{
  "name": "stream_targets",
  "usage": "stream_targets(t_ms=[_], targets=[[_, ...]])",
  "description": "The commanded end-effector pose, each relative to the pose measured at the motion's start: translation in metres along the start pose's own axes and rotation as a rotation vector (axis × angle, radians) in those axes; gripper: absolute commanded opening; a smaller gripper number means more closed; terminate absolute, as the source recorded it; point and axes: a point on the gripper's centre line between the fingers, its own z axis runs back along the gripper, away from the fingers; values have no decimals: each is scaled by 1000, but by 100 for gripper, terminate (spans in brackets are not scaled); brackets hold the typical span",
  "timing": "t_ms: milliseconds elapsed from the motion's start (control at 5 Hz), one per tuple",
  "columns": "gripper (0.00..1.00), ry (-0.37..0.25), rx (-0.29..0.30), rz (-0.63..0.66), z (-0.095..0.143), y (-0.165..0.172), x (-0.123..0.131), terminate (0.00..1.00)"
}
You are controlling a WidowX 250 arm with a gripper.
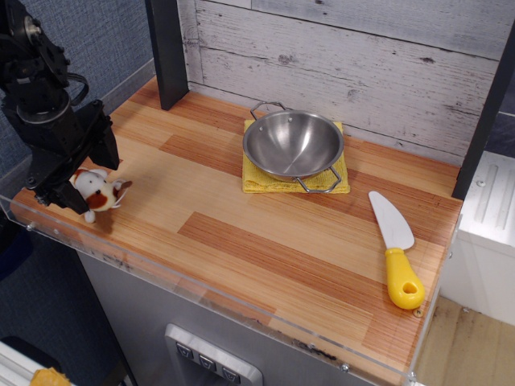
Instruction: Move plush animal to bottom left edge of table.
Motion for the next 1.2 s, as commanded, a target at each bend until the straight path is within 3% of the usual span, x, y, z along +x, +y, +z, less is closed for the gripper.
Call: stream_targets(t_ms=[0,600,800,1000], targets=[[100,-34,-91,-1,40,-18,2,0],[100,-13,-246,-82,119,-37,-32,0],[100,-1,-278,-103,137,-42,-40,0],[100,-1,-278,-103,137,-42,-40,0]])
